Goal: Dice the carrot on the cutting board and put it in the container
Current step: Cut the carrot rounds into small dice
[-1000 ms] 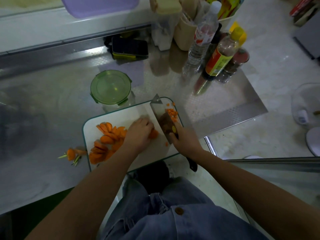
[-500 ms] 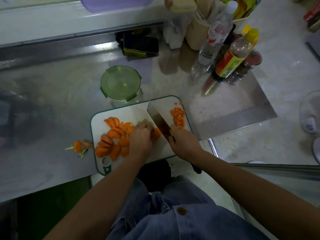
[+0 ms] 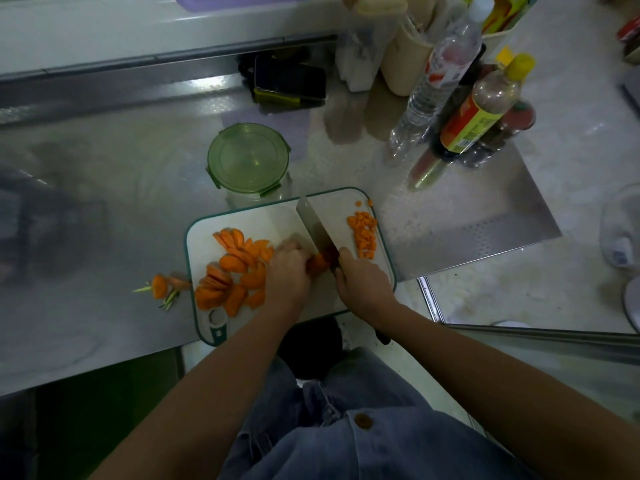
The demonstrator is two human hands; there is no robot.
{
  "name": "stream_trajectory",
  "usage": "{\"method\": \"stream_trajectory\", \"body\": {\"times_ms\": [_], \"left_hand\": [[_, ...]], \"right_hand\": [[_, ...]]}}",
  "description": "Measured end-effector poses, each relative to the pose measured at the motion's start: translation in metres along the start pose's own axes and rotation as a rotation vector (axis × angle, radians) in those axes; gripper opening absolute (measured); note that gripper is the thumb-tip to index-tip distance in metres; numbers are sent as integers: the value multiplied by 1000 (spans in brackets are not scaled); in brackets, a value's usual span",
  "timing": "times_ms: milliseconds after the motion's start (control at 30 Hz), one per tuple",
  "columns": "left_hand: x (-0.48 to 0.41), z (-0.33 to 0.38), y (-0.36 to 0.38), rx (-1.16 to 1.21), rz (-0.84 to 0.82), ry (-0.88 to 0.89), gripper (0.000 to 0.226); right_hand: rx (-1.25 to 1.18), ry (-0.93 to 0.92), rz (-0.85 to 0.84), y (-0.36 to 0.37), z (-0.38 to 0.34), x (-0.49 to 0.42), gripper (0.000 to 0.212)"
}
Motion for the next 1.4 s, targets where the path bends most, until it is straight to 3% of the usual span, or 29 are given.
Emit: {"method": "stream_trajectory", "body": {"times_ms": [133, 267, 533, 867, 1100, 1267, 1400], "left_hand": [[1, -2, 1, 24, -14, -27, 18], [1, -2, 3, 33, -33, -36, 23], [-1, -3, 4, 45, -19, -35, 17], [0, -2, 3, 33, -24, -6, 16], [4, -10, -1, 69, -20, -11, 38], [5, -16, -2, 45, 1, -24, 12], [2, -18, 2, 69, 12, -45, 10]], "right_hand": [[-59, -31, 27, -11, -3, -1, 21], [-21, -44, -52, -11, -7, 5, 23], [30, -6, -70, 3, -9, 8, 33], [10, 10, -4, 5, -9, -3, 28], [-46, -53, -25, -15, -10, 3, 21], [-2, -64, -81, -11, -18, 7, 26], [24, -36, -86, -2, -19, 9, 26]]}}
Point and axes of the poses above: each hand's wrist, its own x-axis away from the middle knuckle, its own y-axis out of the palm, z = x × y, the point moved 9 cm from there along -x, towards the middle knuckle, and after that the axes turned 14 degrees about z, right-handed, at the moved point
